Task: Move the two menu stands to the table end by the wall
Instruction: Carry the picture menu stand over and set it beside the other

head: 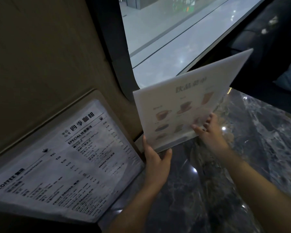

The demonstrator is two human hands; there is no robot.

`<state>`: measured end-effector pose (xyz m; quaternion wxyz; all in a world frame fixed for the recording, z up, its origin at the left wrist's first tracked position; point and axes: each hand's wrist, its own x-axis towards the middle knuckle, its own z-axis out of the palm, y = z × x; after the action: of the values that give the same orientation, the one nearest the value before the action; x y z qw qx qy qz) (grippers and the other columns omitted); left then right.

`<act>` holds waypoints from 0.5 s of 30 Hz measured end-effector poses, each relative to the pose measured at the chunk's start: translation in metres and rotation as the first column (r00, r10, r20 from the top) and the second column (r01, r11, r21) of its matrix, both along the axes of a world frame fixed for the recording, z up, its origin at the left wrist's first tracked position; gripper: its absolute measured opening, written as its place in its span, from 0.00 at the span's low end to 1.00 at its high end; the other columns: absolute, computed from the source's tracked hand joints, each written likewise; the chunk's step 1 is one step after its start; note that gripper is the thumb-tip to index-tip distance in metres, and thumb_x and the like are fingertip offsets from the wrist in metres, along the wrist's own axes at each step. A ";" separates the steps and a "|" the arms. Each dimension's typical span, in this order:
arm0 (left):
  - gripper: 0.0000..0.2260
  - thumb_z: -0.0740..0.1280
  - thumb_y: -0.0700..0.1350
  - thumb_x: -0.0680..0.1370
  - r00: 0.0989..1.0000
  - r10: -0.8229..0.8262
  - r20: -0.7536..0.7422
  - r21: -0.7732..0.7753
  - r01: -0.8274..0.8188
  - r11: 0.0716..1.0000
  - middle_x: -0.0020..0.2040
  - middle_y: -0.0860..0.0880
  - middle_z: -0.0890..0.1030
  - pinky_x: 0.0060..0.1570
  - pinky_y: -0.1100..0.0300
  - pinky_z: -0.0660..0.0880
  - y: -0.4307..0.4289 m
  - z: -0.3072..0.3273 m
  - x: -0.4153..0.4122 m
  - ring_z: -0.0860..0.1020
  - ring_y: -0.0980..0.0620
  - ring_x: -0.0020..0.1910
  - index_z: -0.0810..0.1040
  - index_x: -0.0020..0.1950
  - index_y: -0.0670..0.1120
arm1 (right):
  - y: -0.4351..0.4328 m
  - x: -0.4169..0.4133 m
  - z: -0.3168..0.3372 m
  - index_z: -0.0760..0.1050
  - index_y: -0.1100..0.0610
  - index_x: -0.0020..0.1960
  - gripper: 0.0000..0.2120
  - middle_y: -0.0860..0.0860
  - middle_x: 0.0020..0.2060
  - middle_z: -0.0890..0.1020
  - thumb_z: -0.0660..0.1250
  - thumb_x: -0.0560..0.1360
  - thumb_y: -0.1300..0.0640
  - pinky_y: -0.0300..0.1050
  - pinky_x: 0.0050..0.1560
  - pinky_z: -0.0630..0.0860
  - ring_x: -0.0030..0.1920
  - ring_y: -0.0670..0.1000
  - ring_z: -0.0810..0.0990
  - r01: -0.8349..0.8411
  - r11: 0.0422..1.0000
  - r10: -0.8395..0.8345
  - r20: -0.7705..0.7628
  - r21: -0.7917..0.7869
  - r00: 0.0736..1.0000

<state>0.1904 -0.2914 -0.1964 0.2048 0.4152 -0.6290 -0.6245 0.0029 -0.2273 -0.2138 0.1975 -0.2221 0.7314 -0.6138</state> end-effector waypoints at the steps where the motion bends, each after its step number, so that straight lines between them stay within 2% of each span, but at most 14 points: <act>1: 0.42 0.68 0.46 0.73 1.000 0.010 -0.001 0.002 -0.010 1.000 0.70 0.58 0.54 0.59 0.73 0.61 0.000 0.000 0.000 0.58 0.64 0.64 0.38 0.71 0.61 | -0.005 -0.001 0.002 0.60 0.59 0.62 0.25 0.56 0.57 0.72 0.69 0.70 0.66 0.36 0.51 0.77 0.57 0.53 0.74 -0.018 1.000 0.018 0.005 -0.011 1.000; 2: 0.44 0.69 0.46 0.73 1.000 0.014 0.003 -0.007 -0.014 1.000 0.72 0.56 0.52 0.63 0.67 0.59 0.000 0.000 -0.001 0.57 0.63 0.65 0.36 0.70 0.62 | -0.011 -0.002 0.004 0.60 0.57 0.61 0.25 0.55 0.57 0.72 0.69 0.70 0.64 0.32 0.47 0.77 0.56 0.52 0.74 -0.033 0.999 0.033 0.012 -0.016 0.999; 4: 0.47 0.70 0.46 0.72 1.000 0.016 0.010 -0.031 -0.015 0.999 0.75 0.54 0.47 0.66 0.61 0.55 0.000 0.002 -0.003 0.54 0.62 0.67 0.32 0.69 0.63 | -0.024 -0.005 0.006 0.60 0.57 0.62 0.27 0.54 0.57 0.73 0.71 0.69 0.60 0.33 0.46 0.77 0.55 0.50 0.75 -0.049 0.999 0.049 0.028 -0.010 0.998; 7: 0.48 0.70 0.47 0.72 0.999 0.049 -0.004 -0.051 -0.049 0.998 0.75 0.55 0.45 0.67 0.60 0.53 -0.002 0.002 -0.005 0.52 0.62 0.67 0.30 0.67 0.65 | -0.041 -0.012 0.005 0.59 0.59 0.62 0.30 0.56 0.58 0.73 0.72 0.68 0.58 0.39 0.50 0.78 0.56 0.53 0.75 -0.072 0.997 0.072 0.031 0.001 0.997; 9: 0.47 0.69 0.47 0.72 0.996 0.086 -0.036 -0.091 -0.089 0.992 0.72 0.60 0.46 0.67 0.60 0.52 -0.004 0.003 -0.005 0.52 0.64 0.67 0.30 0.64 0.70 | -0.050 -0.016 0.004 0.60 0.58 0.62 0.32 0.53 0.56 0.75 0.73 0.65 0.52 0.45 0.53 0.77 0.57 0.53 0.76 -0.104 0.995 0.104 0.060 -0.007 0.993; 12: 0.45 0.68 0.46 0.74 0.988 0.139 -0.074 -0.164 -0.150 0.975 0.70 0.64 0.43 0.69 0.61 0.50 -0.006 0.004 -0.006 0.49 0.67 0.69 0.32 0.61 0.75 | -0.061 -0.018 0.008 0.60 0.53 0.59 0.36 0.45 0.52 0.75 0.73 0.59 0.42 0.43 0.52 0.77 0.55 0.49 0.77 -0.157 0.988 0.157 0.085 -0.009 0.984; 15: 0.45 0.67 0.48 0.74 0.984 0.170 -0.054 -0.219 -0.177 0.959 0.72 0.62 0.41 0.70 0.61 0.49 -0.001 0.005 -0.009 0.47 0.64 0.70 0.30 0.61 0.74 | -0.071 -0.018 0.008 0.60 0.50 0.59 0.37 0.43 0.52 0.75 0.73 0.57 0.40 0.40 0.51 0.78 0.52 0.42 0.79 -0.195 0.980 0.197 0.121 -0.028 0.973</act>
<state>0.1813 -0.2924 -0.1917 0.3150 0.4322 -0.6527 -0.5366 -0.0154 -0.2984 -0.2060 0.3000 -0.2567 0.6874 -0.6096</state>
